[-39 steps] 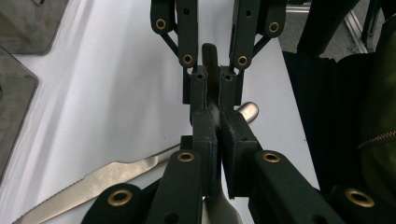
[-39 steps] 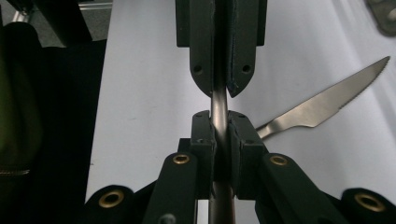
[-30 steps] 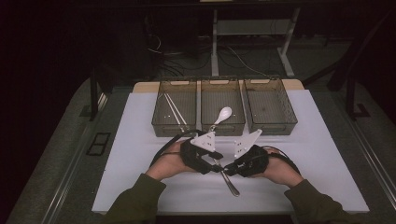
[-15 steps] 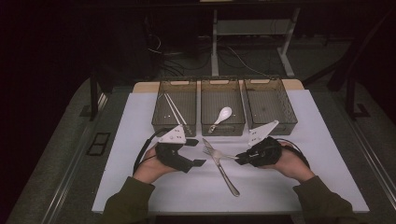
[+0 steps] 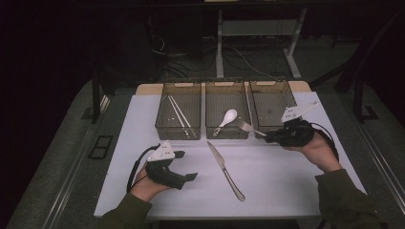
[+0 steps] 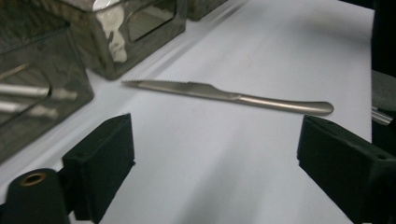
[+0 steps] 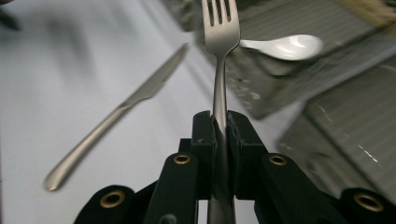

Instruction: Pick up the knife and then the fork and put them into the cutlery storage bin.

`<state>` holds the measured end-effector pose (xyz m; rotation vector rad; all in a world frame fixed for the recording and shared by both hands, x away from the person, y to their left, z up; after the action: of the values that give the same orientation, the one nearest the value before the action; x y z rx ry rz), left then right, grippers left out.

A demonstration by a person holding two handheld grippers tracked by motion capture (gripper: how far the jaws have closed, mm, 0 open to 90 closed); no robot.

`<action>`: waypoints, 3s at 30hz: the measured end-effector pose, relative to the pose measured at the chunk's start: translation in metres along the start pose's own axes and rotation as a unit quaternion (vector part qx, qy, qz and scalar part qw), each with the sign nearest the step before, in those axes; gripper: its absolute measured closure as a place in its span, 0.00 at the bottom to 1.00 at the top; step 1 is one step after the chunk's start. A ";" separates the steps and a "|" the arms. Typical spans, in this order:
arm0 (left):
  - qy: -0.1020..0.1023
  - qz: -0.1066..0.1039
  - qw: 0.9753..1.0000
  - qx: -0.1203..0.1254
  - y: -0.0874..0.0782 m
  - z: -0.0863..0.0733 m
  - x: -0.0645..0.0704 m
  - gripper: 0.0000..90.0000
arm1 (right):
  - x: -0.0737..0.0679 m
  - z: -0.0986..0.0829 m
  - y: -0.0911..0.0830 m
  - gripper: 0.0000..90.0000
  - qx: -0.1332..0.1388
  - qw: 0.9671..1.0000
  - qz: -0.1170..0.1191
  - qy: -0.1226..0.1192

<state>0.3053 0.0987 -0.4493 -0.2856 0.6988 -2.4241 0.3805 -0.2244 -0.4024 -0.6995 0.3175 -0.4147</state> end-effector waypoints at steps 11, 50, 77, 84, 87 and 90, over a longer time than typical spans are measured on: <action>0.006 -0.025 0.999 -0.027 0.010 -0.009 0.008 0.00 | 0.080 0.007 -0.022 0.91 -0.003 0.989 -0.108 0.104; 0.027 -0.027 0.998 -0.047 0.012 -0.008 0.006 0.27 | 0.084 -0.011 -0.014 0.34 0.065 0.980 -0.110 0.153; 0.055 -0.007 0.996 -0.075 0.093 0.046 -0.035 0.99 | -0.035 -0.066 0.025 0.21 0.084 0.991 -0.058 0.089; 0.066 -0.006 0.993 -0.098 0.125 0.047 -0.036 0.99 | -0.041 -0.073 0.028 0.21 0.076 0.992 -0.051 0.088; 0.069 -0.002 0.992 -0.104 0.135 0.047 -0.035 0.99 | -0.042 -0.073 0.029 0.21 0.076 0.992 -0.050 0.086; 0.071 0.004 0.992 -0.108 0.141 0.047 -0.035 0.99 | -0.042 -0.072 0.028 0.21 0.079 0.992 -0.049 0.085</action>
<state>0.4187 0.0034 -0.4883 -0.1955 1.0273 -2.3807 0.3209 -0.2249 -0.4679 -0.5275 0.4084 -0.5880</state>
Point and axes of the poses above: each handheld gripper's, and its own axes: y roughly forward along the jaws, z roughly out of its top, x roughly to its right, the point moved 7 cm from there along y, roughly forward along the jaws, and after that the axes turned 7 degrees about z, right-handed, at the moved point
